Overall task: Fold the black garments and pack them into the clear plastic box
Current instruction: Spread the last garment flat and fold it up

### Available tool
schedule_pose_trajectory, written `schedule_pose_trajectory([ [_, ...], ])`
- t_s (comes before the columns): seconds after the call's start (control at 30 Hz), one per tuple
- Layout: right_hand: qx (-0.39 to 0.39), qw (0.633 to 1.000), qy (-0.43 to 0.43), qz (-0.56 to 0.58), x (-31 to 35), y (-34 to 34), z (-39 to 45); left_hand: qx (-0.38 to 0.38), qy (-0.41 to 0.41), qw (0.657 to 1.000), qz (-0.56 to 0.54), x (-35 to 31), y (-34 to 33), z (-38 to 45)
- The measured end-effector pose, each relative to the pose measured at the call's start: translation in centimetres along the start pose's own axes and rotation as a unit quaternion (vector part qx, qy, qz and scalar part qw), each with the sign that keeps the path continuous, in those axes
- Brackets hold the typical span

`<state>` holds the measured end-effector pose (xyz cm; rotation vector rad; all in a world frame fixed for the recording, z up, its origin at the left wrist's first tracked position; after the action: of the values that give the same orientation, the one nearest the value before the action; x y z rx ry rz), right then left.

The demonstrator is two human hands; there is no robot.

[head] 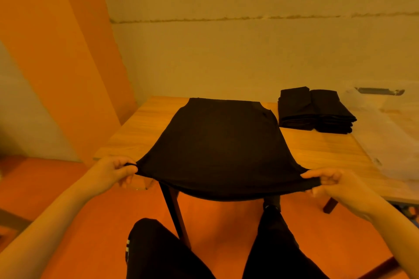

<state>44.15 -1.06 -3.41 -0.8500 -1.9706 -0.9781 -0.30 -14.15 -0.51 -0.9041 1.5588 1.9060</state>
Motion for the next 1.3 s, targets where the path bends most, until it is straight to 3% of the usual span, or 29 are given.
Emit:
schedule_pose_trajectory([
  [0.1, -0.095, 0.995, 0.013, 0.008, 1.6, 1.9, 1.3, -0.088, -0.01, 0.996, 0.022, -0.5, 1.9, 1.1],
  [0.27, -0.177, 0.977, 0.119, 0.03, 6.8, 3.5, 1.1, -0.211, -0.07, 0.975, -0.013, -3.3, 4.4, 2.4],
  [0.4, -0.157, 0.97, 0.146, 0.112, 8.9, 3.9, 2.0, -0.279, -0.05, 0.957, -0.056, -3.8, 5.2, 2.3],
  [0.57, -0.105, 0.974, 0.121, 0.158, 11.2, 3.4, 4.7, -0.306, -0.034, 0.945, -0.107, -4.5, 5.2, 4.9],
  [0.7, -0.065, 0.984, 0.129, 0.105, 12.3, 3.3, 4.8, -0.273, -0.023, 0.951, -0.145, -4.8, 5.2, 5.9],
  [0.87, -0.079, 0.986, 0.143, 0.005, 12.2, 4.0, 2.9, -0.088, -0.008, 0.977, -0.193, -5.1, 2.5, 5.3],
  [0.97, -0.102, 0.98, 0.163, -0.045, 11.4, 4.5, 2.1, -0.032, 0.019, 0.983, -0.18, -4.0, 2.3, 3.7],
  [1.1, -0.034, 0.984, 0.15, -0.085, 10.5, 3.3, 1.5, -0.031, 0.023, 0.99, -0.134, -3.5, 2.7, 1.9],
  [1.3, 0.03, 0.99, 0.114, -0.083, 10.8, 2.8, 1.2, -0.1, 0.005, 0.971, -0.218, -4.1, 4.2, 0.9],
])
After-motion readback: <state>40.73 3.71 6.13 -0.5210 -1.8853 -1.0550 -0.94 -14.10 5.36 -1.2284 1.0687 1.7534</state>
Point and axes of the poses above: each hand's wrist, its own z-axis towards the middle knuckle, its own y-axis out of the back of the hand, x = y × z, the point moved 10 cm from there along z, towards the middle knuckle, and after that the axes turned 12 degrees about -y, right-handed, at the moved point
